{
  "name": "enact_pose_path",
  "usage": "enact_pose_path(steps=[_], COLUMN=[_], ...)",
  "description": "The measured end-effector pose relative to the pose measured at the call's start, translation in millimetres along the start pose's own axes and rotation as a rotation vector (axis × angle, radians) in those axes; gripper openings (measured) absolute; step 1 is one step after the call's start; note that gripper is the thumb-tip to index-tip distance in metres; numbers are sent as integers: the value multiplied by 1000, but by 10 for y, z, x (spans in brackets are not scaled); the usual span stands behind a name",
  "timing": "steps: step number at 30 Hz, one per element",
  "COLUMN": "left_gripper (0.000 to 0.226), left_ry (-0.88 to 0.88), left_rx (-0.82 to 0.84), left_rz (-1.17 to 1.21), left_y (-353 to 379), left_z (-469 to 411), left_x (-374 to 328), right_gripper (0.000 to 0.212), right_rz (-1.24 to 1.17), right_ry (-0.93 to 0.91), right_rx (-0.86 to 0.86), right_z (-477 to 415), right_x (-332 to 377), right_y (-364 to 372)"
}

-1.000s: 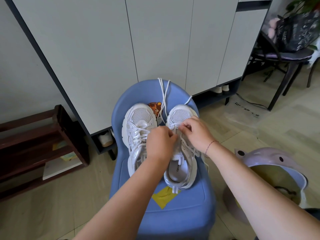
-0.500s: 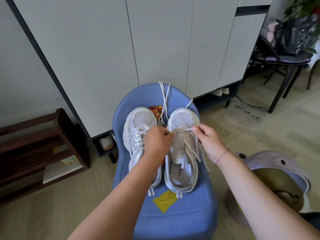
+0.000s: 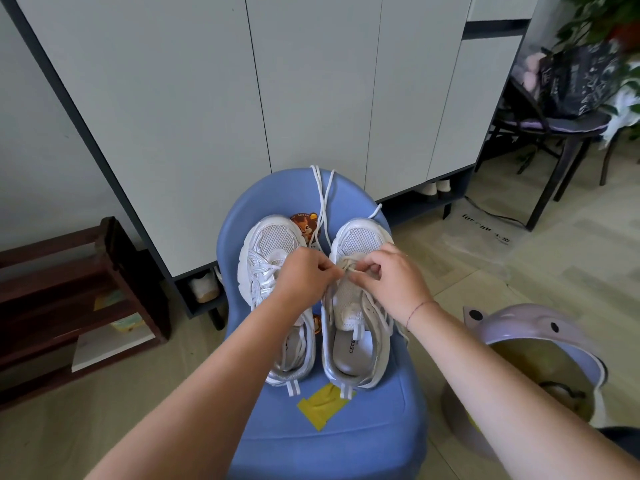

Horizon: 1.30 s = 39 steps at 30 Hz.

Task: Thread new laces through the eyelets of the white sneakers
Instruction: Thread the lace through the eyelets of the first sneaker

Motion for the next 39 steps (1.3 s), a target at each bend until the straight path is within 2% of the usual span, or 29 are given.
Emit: enact_pose_path(steps=[4, 12, 16, 20, 22, 25, 28, 32, 39], left_gripper=[20, 30, 34, 34, 34, 34, 32, 32, 31], left_ry=[41, -10, -28, -19, -11, -5, -12, -9, 0], left_rx=[44, -45, -105, -102, -102, -101, -99, -109, -140], left_rz=[-24, -11, -25, -37, -36, -43, -38, -37, -45], left_y=[3, -36, -85, -46, -39, -50, -53, -56, -70], left_z=[-22, -32, -9, 1, 13, 25, 28, 29, 43], left_x=[-51, 50, 107, 76, 61, 52, 50, 37, 14], right_gripper=[15, 11, 14, 21, 19, 7, 13, 9, 16], right_rz=[154, -152, -249, -365, -319, -251, -249, -152, 140], right_ry=[-9, 11, 134, 380, 432, 390, 292, 161, 74], right_rx=[12, -39, -113, -285, -255, -185, -217, -122, -45], right_z=[-85, 138, 386, 720, 765, 622, 376, 119, -49], right_x=[103, -57, -425, -937, -970, -779, -521, -171, 76], right_y=[68, -26, -288, -541, -456, -370, -414, -189, 17])
Point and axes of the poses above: each hand's wrist, its own z-axis away from the middle knuckle, its own y-axis out of the palm, x = y × z, the point moved 10 cm from there along -z, towards the middle knuckle, and after that the axes turned 7 degrees about -x, right-handed, at the moved point
